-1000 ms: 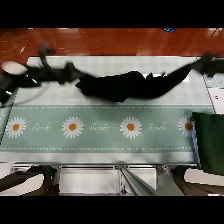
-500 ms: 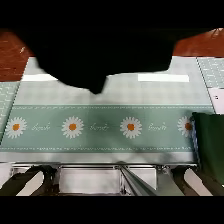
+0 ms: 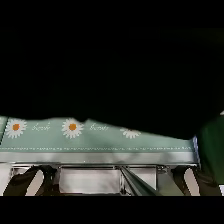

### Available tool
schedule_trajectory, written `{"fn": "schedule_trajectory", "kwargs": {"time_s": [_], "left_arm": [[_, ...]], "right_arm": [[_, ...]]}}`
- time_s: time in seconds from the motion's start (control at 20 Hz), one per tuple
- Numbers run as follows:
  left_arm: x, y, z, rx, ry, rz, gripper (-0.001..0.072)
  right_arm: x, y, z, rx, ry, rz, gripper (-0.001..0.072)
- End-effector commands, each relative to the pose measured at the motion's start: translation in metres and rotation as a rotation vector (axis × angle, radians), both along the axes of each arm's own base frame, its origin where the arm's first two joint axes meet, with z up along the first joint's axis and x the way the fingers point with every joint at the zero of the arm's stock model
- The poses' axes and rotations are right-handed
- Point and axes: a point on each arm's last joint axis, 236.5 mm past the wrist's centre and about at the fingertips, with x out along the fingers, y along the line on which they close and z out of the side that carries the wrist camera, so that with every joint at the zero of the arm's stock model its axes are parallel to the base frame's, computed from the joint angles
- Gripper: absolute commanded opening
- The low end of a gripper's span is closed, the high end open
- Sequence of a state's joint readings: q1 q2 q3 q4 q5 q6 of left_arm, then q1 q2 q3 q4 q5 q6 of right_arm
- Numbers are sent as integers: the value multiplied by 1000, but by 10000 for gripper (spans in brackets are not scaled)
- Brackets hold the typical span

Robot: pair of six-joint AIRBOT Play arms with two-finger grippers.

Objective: Fold the shirts.

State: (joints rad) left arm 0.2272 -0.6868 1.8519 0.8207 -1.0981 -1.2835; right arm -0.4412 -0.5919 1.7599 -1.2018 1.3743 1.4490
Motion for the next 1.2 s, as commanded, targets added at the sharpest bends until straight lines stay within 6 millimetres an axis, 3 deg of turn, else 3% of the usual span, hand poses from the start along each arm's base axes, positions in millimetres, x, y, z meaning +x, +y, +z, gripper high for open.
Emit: {"fn": "schedule_trajectory", "kwargs": {"time_s": [0.0,0.15,0.35,0.5,0.6,0.75,0.85,1.0,1.05,1.1,1.15], "left_arm": [[8,5,-37,17,141,22,19],[57,16,-99,-32,335,15,19],[137,27,-220,-131,668,-11,19],[206,35,-299,-216,804,21,19],[253,39,-341,-270,858,50,19],[312,47,-400,-370,913,100,19],[333,49,-434,-427,968,110,19],[349,42,-480,-510,1064,98,27],[349,37,-491,-537,1101,81,183],[346,34,-498,-543,1130,71,457],[341,36,-501,-549,1159,61,507]], "right_arm": [[-8,3,-18,19,52,-1,25],[27,15,-74,112,187,115,25],[95,20,-172,287,371,260,25],[160,20,-248,373,496,299,25],[212,30,-297,406,567,319,25],[286,26,-367,527,661,262,25],[323,34,-392,646,696,284,25],[365,47,-406,807,705,326,38],[374,50,-404,853,690,339,179],[380,52,-400,891,674,353,411],[383,49,-391,907,657,365,415]]}}
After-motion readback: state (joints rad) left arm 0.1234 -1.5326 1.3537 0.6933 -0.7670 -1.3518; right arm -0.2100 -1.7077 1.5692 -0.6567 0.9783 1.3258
